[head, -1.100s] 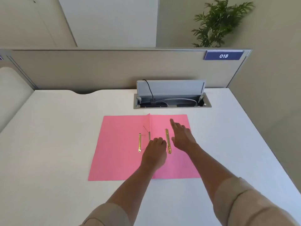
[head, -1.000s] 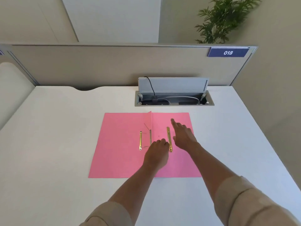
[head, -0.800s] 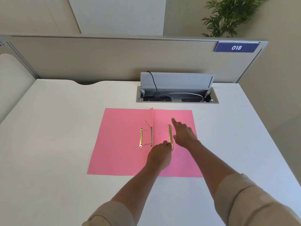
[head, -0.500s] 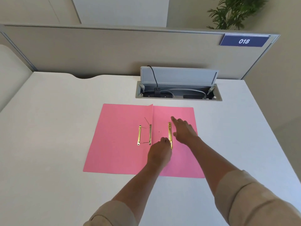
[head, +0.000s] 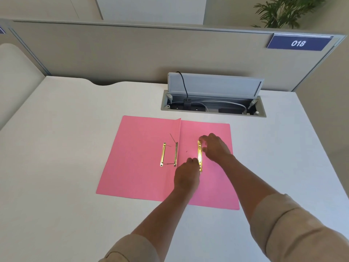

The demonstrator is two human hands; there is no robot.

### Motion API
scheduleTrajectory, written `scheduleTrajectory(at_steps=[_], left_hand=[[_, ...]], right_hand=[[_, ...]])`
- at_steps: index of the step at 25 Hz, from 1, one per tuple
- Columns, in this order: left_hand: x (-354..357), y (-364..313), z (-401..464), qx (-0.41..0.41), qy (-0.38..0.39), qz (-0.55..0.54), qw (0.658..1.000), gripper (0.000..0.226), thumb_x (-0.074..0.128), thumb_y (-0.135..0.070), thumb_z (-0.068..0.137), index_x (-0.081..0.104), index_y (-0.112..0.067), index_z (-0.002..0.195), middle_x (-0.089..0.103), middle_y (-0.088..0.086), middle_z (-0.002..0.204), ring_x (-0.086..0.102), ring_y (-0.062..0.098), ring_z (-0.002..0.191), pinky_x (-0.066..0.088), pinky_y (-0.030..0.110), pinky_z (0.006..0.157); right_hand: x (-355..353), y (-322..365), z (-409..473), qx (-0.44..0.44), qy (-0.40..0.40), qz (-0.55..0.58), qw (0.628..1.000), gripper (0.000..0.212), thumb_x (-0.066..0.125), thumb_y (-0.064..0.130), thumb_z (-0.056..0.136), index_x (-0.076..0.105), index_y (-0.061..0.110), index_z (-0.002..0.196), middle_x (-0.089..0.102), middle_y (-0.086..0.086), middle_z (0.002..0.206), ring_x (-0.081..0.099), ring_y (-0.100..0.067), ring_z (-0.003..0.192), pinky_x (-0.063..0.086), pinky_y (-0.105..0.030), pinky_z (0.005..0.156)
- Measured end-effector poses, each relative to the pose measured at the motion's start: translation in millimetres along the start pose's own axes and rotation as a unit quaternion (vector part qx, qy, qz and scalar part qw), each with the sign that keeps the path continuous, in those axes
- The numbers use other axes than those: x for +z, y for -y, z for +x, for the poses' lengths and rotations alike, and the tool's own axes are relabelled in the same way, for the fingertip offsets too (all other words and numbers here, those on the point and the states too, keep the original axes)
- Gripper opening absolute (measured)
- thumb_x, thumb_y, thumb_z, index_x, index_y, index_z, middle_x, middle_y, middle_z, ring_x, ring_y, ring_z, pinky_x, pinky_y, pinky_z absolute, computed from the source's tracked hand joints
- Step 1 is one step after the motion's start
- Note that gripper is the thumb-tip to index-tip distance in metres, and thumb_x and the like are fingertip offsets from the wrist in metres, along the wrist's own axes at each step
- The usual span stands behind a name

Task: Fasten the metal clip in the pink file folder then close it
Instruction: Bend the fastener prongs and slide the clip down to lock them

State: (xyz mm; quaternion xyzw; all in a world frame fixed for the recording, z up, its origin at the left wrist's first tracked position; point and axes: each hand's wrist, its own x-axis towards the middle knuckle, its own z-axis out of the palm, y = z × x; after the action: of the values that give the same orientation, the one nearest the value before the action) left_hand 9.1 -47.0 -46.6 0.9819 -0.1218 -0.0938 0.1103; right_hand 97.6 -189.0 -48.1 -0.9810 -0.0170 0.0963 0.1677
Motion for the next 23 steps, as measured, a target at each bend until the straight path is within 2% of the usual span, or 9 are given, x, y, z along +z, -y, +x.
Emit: scheduleTrajectory(at_steps=[3, 7, 10, 13, 17, 19, 21, 23], left_hand=[[-1, 0, 0, -0.006, 0.001, -0.009, 1.000, 0.023, 0.060, -0.015, 0.094, 0.055, -0.009, 0.116, 0.062, 0.008, 0.106, 0.069, 0.028, 0.090, 0.049, 0.034, 0.064], [-3, -3, 1, -0.011, 0.009, -0.012, 1.000, 0.020, 0.057, -0.013, 0.095, 0.055, -0.008, 0.115, 0.063, 0.009, 0.107, 0.069, 0.030, 0.091, 0.048, 0.034, 0.064], [-10, -2, 4, -0.011, 0.000, -0.048, 0.999, 0.021, 0.056, -0.023, 0.098, 0.058, -0.008, 0.113, 0.062, 0.010, 0.106, 0.066, 0.030, 0.095, 0.048, 0.036, 0.068], [-18, 8, 3, 0.019, -0.051, -0.095, 0.994, 0.034, 0.047, -0.039, 0.102, 0.061, -0.009, 0.111, 0.061, 0.008, 0.102, 0.056, 0.026, 0.098, 0.049, 0.040, 0.072], [-36, 31, 7, -0.001, -0.087, -0.207, 0.975, 0.026, 0.048, -0.031, 0.100, 0.066, -0.013, 0.094, 0.066, 0.004, 0.092, 0.059, 0.024, 0.094, 0.049, 0.041, 0.080], [-48, 45, 11, -0.044, -0.114, -0.299, 0.946, 0.020, 0.054, -0.028, 0.096, 0.067, -0.014, 0.091, 0.069, -0.002, 0.087, 0.062, 0.017, 0.086, 0.049, 0.032, 0.078], [-59, 61, 13, -0.084, -0.136, -0.370, 0.915, 0.014, 0.061, -0.024, 0.092, 0.071, -0.016, 0.089, 0.068, -0.011, 0.081, 0.060, 0.002, 0.075, 0.043, 0.014, 0.067], [-68, 76, 14, -0.101, -0.120, -0.417, 0.895, 0.012, 0.066, -0.024, 0.090, 0.075, -0.017, 0.087, 0.067, -0.015, 0.075, 0.060, -0.004, 0.064, 0.038, 0.009, 0.057]], right_hand=[[-4, 1, 4, 0.024, -0.005, 0.067, 0.997, 0.032, 0.068, 0.014, 0.090, 0.061, 0.018, 0.121, 0.063, -0.006, 0.117, 0.065, -0.024, 0.095, 0.057, -0.033, 0.078], [-7, 7, 7, 0.090, -0.022, 0.182, 0.979, 0.018, 0.066, 0.014, 0.091, 0.056, 0.017, 0.105, 0.066, -0.004, 0.098, 0.062, -0.015, 0.075, 0.053, -0.028, 0.060], [-14, 14, 8, 0.105, -0.039, 0.248, 0.962, 0.014, 0.068, 0.011, 0.089, 0.058, 0.017, 0.098, 0.068, -0.003, 0.091, 0.063, -0.013, 0.071, 0.048, -0.023, 0.052], [-27, 24, 8, 0.097, -0.056, 0.289, 0.951, 0.015, 0.073, 0.014, 0.087, 0.061, 0.019, 0.096, 0.072, 0.000, 0.081, 0.068, -0.013, 0.065, 0.049, -0.021, 0.051], [-42, 49, 7, 0.072, -0.065, 0.341, 0.935, 0.017, 0.075, 0.013, 0.084, 0.064, 0.018, 0.095, 0.073, 0.000, 0.073, 0.069, -0.012, 0.054, 0.057, -0.026, 0.055], [-44, 64, 6, 0.061, -0.062, 0.378, 0.922, 0.017, 0.075, 0.010, 0.082, 0.064, 0.016, 0.094, 0.073, -0.002, 0.071, 0.068, -0.013, 0.051, 0.058, -0.028, 0.056], [-44, 81, 4, 0.047, -0.059, 0.394, 0.916, 0.017, 0.074, 0.009, 0.081, 0.065, 0.014, 0.094, 0.072, -0.002, 0.069, 0.066, -0.013, 0.051, 0.057, -0.028, 0.054], [-43, 95, 3, 0.038, -0.057, 0.400, 0.914, 0.017, 0.074, 0.008, 0.081, 0.065, 0.012, 0.095, 0.072, -0.004, 0.070, 0.067, -0.015, 0.053, 0.058, -0.029, 0.054]])
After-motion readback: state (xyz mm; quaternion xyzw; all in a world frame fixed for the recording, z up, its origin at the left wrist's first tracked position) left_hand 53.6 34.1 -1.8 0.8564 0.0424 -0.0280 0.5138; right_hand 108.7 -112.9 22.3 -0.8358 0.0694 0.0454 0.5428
